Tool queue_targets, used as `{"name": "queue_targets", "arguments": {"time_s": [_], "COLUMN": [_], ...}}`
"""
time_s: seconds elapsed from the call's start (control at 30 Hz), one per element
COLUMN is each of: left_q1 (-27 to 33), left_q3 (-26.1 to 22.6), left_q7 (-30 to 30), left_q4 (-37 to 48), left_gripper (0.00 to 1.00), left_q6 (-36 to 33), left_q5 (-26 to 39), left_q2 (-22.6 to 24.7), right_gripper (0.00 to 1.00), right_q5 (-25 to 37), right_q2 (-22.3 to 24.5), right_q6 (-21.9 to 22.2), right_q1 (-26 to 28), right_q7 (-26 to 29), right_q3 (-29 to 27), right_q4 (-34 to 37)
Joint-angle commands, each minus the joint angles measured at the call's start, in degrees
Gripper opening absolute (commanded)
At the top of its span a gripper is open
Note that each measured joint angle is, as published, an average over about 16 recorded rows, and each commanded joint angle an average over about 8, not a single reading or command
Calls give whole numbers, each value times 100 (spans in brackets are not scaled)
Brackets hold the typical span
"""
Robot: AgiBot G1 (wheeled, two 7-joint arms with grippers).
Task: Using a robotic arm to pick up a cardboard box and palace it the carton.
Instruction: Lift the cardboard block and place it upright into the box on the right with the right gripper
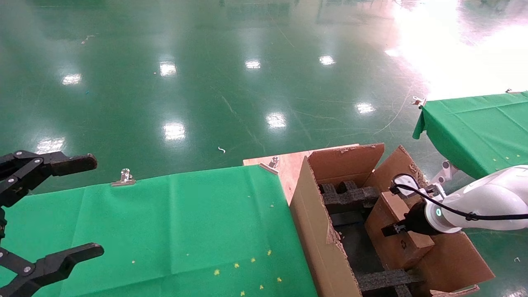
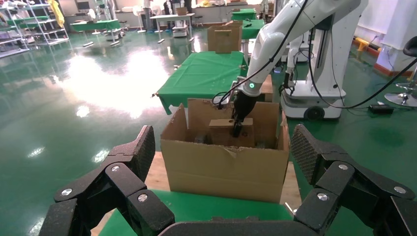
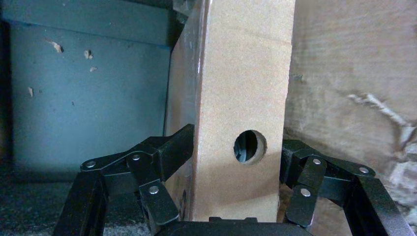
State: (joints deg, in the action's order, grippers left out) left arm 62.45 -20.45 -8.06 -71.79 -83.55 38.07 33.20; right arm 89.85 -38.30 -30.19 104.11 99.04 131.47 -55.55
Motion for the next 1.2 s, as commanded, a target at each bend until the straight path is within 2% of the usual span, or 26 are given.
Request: {"name": "queue_targets", "arguments": {"time_s": [0.03,0.23,0.3,0.5,0.57,1.2], "left_q1": [0,0,0,-1,-2,-1], "left_q3": [0,0,0,0,0,0], "left_q7": [0,0,0,0,1,1], "left_q4": [0,0,0,1,1,1], "left_gripper": [100,100,100,100,100,100], "left_q6": [0,0,0,1,2,2], "left_q5": [0,0,0,-2,-2,-1], "left_q2": [0,0,0,-1,-1,-1], "right_gripper": [0,0,8,83,100,100], "right_q5": [-58,-193,-233,-317,-331,-311], "right_q2": [-8,-49,-58,-70,-72,-66], "right_q6": [1,0,-6,11,17,-24], "right_q1": [-45,-126,-143,-174,-180,-185], "right_q7": [-52,-245,-302,-428,-442,-408], "right_q3": [-12,-57,-72,-110,-117,-104], "right_q4": [27,130,153,184,186,161]}}
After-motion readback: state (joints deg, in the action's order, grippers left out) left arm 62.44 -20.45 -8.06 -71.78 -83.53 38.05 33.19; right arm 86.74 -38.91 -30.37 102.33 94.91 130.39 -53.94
